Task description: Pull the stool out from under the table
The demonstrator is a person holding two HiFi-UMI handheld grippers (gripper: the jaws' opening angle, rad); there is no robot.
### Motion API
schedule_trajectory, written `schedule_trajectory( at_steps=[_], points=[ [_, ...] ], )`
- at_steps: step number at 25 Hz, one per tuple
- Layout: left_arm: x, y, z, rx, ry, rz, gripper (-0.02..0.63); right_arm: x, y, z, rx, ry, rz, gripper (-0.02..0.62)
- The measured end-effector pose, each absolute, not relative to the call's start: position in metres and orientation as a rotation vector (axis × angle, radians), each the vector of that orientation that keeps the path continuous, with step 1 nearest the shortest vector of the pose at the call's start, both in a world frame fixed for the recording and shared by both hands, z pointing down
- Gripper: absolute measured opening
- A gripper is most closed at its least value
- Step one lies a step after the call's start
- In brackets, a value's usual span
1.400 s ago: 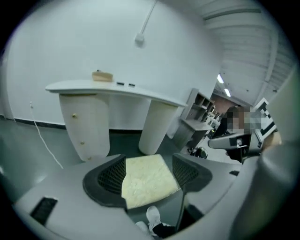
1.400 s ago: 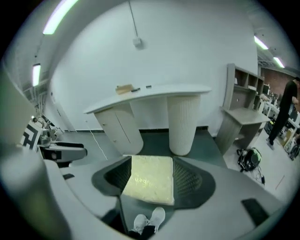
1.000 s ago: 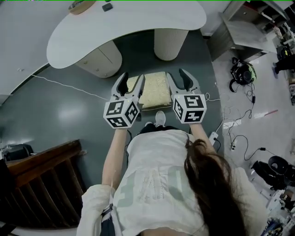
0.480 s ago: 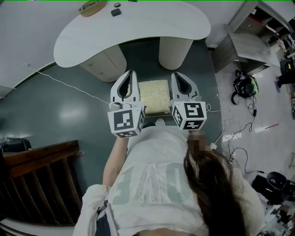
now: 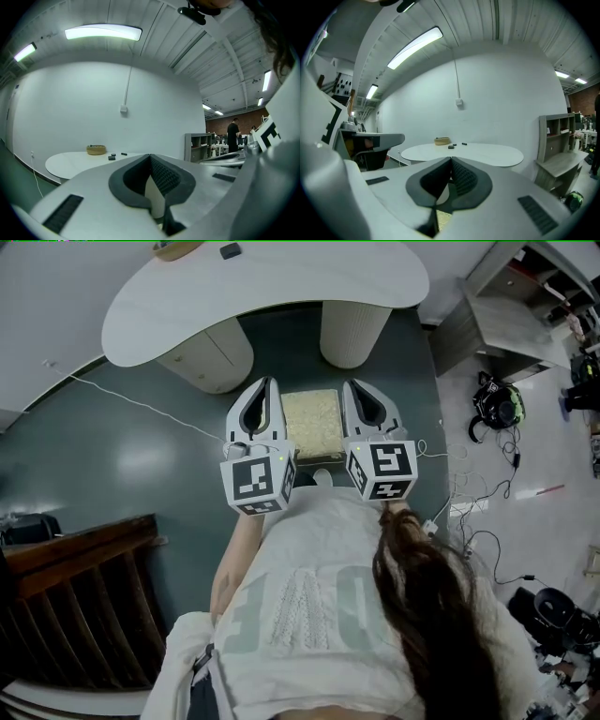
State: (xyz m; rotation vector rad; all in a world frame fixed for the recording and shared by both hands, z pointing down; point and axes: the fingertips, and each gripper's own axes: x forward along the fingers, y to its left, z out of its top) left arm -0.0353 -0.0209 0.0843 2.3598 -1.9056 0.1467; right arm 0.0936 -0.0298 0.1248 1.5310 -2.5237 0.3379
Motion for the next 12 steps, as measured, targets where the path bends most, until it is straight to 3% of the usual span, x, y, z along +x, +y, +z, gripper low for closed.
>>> schedule_trajectory(
  at_steps=[12],
  points=[
    [-0.0369, -0.0273, 0.0861, 2.339, -1.913, 0.108, 0.027, 0.1021, -0.0354, 0.1289, 1.530, -2.525, 0.338, 0.031]
  ],
)
